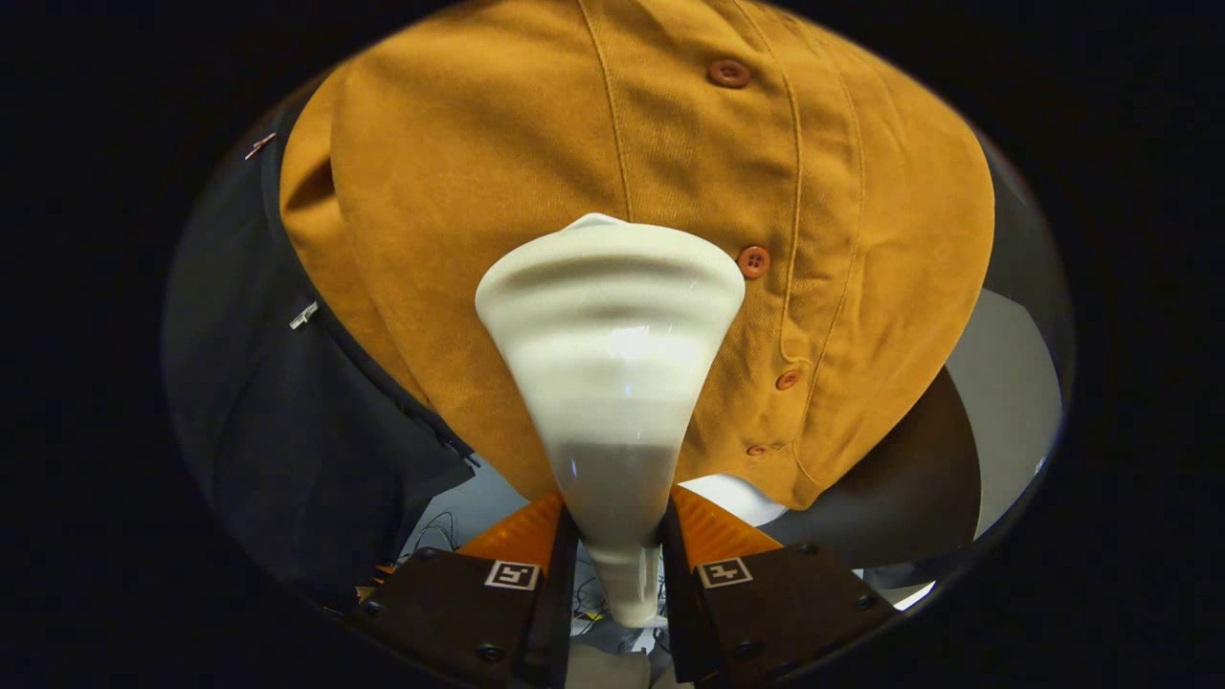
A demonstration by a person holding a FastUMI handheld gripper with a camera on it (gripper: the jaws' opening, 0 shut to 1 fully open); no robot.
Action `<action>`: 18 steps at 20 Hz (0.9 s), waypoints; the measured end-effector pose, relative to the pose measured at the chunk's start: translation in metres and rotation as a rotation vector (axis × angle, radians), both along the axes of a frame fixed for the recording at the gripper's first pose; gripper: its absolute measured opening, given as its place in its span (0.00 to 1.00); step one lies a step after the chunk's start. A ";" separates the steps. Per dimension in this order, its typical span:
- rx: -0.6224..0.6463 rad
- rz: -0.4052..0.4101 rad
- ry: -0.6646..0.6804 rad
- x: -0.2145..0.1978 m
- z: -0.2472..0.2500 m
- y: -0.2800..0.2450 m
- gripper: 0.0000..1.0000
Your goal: Iron the clothes twice with a garment steamer, once on the left side and once on the right side.
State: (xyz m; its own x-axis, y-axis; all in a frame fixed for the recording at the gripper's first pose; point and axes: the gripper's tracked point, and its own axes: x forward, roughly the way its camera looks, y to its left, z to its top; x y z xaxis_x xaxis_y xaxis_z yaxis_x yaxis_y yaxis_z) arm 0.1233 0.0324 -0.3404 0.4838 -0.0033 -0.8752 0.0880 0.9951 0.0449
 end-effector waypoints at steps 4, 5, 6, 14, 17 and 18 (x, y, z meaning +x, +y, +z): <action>-0.004 0.017 -0.089 0.006 0.031 -0.003 0.45; -0.003 0.027 -0.113 0.008 0.040 -0.003 0.45; -0.010 0.033 -0.132 0.010 0.047 -0.005 0.45; -0.037 -0.007 -0.320 0.033 0.120 -0.030 0.45; -0.069 -0.034 -0.404 0.033 0.155 -0.059 0.45; -0.072 -0.047 -0.428 0.032 0.166 -0.067 0.45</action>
State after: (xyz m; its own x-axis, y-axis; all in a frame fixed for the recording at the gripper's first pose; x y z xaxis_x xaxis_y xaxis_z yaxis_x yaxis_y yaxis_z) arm 0.1553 -0.0345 -0.1746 0.8009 -0.0875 -0.5923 0.1214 0.9924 0.0175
